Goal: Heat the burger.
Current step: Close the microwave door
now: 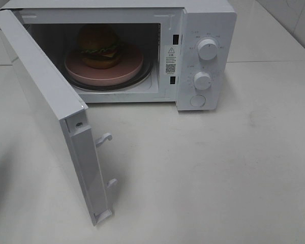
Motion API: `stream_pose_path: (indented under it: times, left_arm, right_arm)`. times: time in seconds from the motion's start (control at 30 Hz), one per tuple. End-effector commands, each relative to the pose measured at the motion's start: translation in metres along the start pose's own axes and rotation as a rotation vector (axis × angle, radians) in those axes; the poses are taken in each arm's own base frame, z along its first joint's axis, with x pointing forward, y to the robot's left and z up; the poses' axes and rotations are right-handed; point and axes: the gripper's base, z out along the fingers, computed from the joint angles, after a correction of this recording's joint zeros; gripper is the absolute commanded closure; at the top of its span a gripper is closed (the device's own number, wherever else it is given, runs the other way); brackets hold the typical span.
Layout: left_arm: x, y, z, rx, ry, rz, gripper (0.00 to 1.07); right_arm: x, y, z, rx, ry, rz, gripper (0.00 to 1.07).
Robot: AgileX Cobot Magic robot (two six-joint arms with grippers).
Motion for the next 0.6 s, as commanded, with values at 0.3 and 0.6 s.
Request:
stream_pose_path:
  times: [0.3, 0.6]
  left_arm:
    - [0.014, -0.027, 0.024, 0.294, -0.078, -0.028, 1.07]
    - [0.017, -0.047, 0.044, 0.400, -0.043, -0.065, 1.07]
  right_arm:
    - [0.002, 0.000, -0.003, 0.002, -0.032, 0.004, 0.31]
    - [0.002, 0.000, -0.003, 0.002, -0.032, 0.004, 0.31]
